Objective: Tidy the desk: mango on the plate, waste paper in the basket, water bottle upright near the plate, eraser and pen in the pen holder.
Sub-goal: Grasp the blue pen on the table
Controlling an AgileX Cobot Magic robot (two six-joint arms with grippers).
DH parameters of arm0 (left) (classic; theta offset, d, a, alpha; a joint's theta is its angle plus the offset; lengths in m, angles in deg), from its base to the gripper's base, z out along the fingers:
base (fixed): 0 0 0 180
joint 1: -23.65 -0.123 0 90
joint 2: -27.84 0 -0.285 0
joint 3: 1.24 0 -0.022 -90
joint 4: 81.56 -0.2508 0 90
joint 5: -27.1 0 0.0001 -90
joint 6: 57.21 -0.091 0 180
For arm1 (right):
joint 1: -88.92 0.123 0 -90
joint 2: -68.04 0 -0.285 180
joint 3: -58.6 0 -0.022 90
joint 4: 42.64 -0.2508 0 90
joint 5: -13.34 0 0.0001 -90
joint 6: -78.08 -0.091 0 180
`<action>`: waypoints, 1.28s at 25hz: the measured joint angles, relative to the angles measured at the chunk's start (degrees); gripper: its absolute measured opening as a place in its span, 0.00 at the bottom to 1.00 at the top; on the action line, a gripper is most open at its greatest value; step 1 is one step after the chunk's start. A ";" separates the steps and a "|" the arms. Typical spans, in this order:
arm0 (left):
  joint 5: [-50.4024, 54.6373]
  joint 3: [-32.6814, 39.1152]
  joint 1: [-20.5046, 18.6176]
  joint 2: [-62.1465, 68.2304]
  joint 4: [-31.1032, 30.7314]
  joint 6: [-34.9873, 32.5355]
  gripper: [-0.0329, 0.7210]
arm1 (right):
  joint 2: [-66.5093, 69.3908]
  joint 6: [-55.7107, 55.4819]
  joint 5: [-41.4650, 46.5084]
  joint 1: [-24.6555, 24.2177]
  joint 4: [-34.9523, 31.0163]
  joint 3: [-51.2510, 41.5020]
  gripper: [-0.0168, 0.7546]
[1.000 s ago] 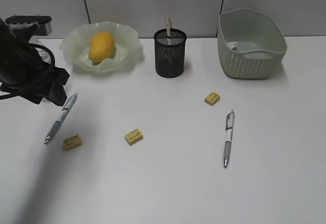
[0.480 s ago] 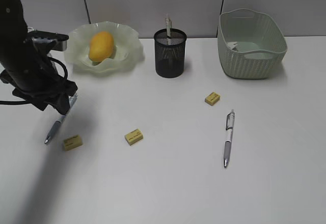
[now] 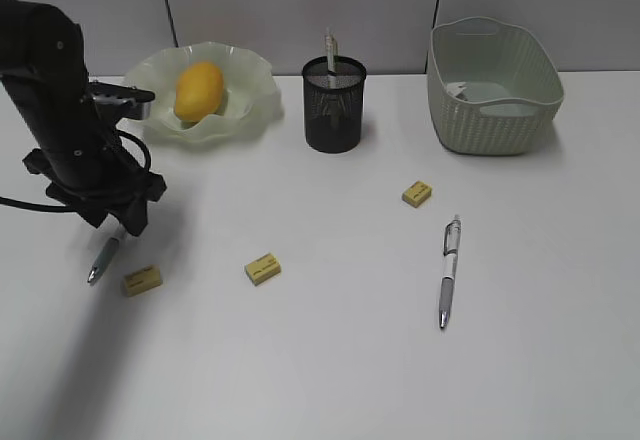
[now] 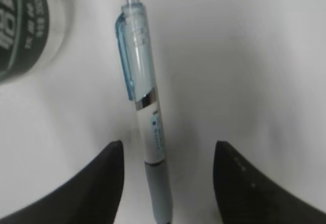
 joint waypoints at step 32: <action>4.45 -6.25 0.52 6.99 -1.59 -1.88 0.18 | 0.00 -0.05 0.00 0.00 0.00 0.00 0.76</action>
